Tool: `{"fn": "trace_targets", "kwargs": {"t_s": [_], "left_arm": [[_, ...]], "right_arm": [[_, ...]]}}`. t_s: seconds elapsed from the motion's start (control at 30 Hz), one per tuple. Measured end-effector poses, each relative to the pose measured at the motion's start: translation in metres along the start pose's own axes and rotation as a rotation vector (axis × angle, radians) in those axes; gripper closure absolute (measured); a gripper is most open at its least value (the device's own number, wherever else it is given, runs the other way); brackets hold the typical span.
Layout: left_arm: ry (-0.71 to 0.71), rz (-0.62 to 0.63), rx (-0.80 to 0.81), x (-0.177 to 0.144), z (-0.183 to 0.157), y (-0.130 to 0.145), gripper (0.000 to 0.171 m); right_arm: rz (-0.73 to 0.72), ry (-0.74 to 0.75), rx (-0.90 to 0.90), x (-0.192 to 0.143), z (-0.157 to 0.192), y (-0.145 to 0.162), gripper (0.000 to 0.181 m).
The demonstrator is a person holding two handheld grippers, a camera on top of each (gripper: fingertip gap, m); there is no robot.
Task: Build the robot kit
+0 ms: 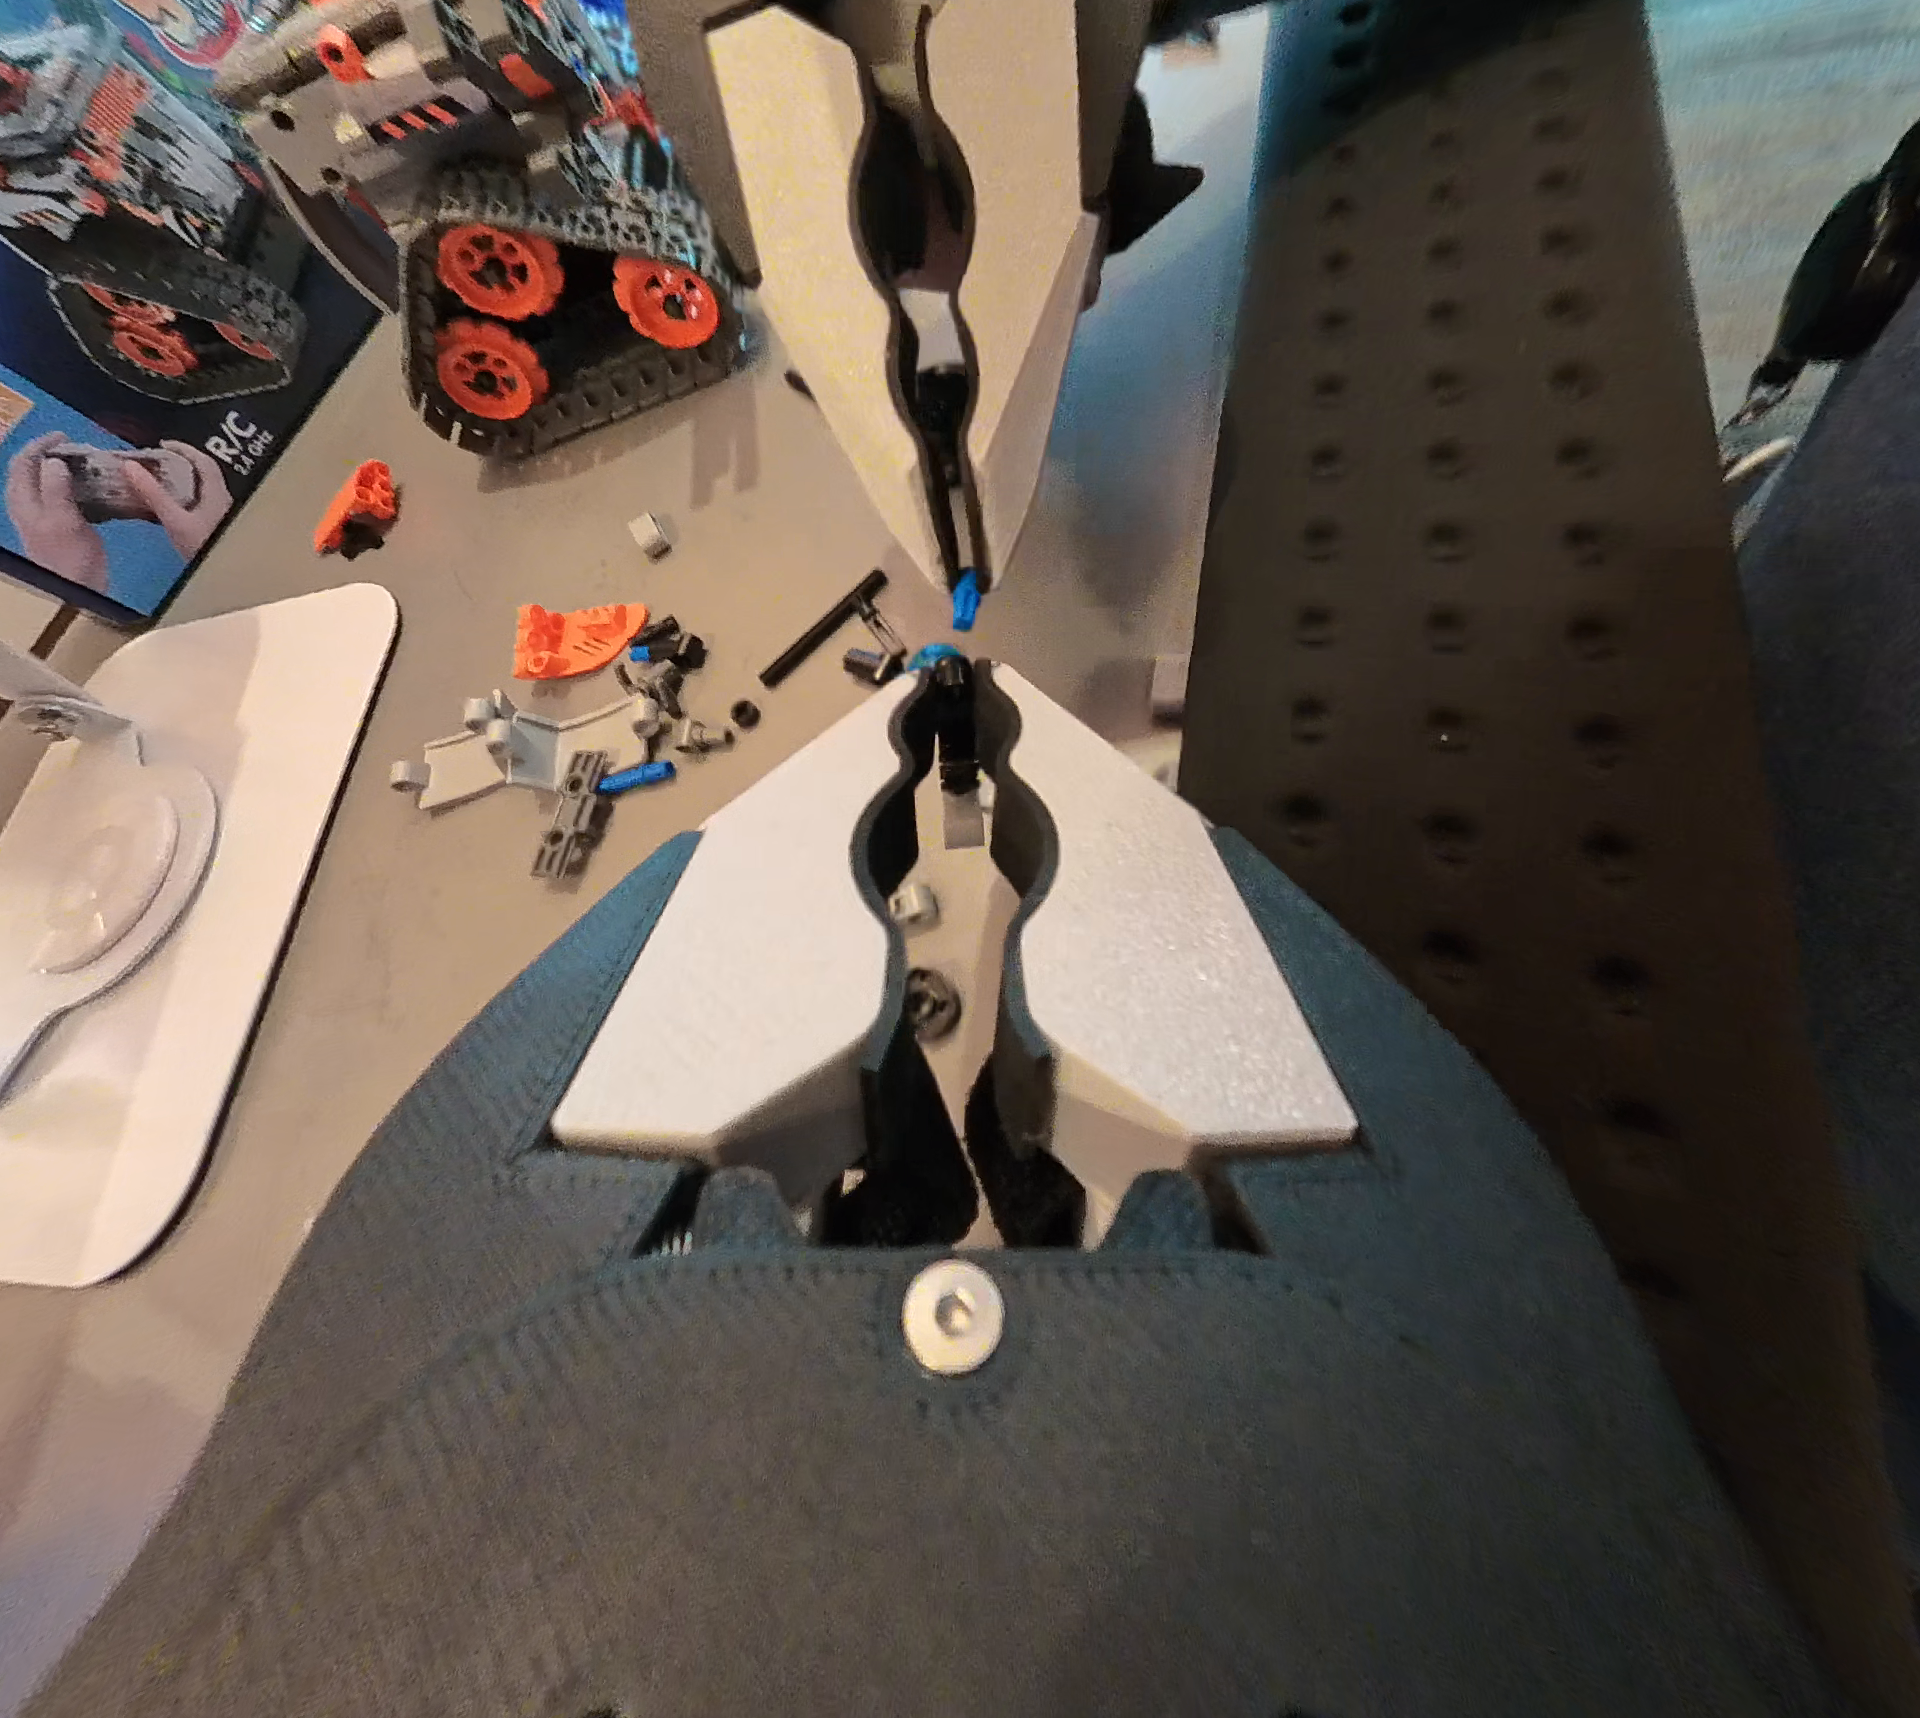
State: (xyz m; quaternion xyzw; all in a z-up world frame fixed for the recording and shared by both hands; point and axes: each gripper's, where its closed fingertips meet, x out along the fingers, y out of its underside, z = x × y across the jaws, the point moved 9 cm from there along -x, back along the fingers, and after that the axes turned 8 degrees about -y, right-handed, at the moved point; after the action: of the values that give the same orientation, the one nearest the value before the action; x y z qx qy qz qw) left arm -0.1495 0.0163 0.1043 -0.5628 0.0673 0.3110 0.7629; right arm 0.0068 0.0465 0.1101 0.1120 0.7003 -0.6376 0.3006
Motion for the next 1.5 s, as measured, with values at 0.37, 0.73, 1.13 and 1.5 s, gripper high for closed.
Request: {"fn": "trace_targets", "kwargs": {"t_s": [0.37,0.73,1.13,1.5], "left_arm": [[0.059,-0.086,-0.118,0.002,0.007,-0.008,0.167],[0.073,-0.081,-0.147,0.004,0.008,-0.007,0.168],[0.109,-0.080,-0.198,0.006,0.011,-0.004,0.168],[0.098,-0.103,-0.185,0.005,0.011,-0.006,0.168]], "right_arm": [[0.017,0.131,-0.088,-0.007,0.010,-0.008,0.180],[0.137,0.236,-0.253,-0.004,0.017,-0.012,0.181],[0.307,0.389,-0.487,0.006,0.029,-0.014,0.181],[0.136,0.316,-0.321,-0.003,0.024,-0.011,0.181]]}}
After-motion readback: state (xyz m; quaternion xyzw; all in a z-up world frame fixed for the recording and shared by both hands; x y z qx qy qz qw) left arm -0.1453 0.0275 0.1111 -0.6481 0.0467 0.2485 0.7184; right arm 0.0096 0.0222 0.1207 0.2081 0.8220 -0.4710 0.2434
